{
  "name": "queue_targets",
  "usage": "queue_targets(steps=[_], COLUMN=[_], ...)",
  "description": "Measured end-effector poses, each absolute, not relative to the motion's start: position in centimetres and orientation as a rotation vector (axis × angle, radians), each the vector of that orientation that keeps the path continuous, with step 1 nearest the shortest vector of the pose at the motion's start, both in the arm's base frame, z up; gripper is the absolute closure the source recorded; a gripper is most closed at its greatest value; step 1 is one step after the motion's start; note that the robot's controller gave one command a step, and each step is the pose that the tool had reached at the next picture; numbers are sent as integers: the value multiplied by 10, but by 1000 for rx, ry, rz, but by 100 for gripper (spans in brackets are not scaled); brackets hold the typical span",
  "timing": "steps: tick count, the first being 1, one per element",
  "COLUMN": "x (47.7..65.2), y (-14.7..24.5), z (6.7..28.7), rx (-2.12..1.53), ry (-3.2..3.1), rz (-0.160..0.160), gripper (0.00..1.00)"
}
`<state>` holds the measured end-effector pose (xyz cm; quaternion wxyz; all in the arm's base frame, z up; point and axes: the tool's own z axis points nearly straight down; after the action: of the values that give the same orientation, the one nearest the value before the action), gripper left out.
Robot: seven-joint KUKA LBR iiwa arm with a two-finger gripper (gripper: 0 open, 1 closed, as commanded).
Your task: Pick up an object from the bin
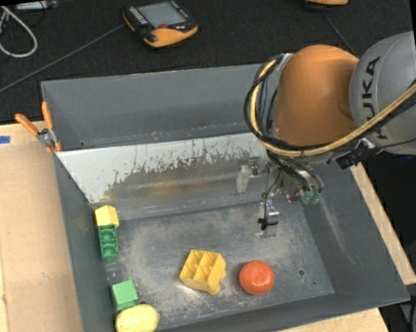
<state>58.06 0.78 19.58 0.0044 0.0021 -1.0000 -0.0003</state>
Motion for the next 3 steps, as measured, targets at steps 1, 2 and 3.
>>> queue_targets(steps=[1,2,3], x=[582,575,569], y=[8,12,35], z=[201,251,306], rx=[6,15,81], ry=[-3141,-3136,-3138], rz=[-1,-1,-2], gripper=[0,0,0])
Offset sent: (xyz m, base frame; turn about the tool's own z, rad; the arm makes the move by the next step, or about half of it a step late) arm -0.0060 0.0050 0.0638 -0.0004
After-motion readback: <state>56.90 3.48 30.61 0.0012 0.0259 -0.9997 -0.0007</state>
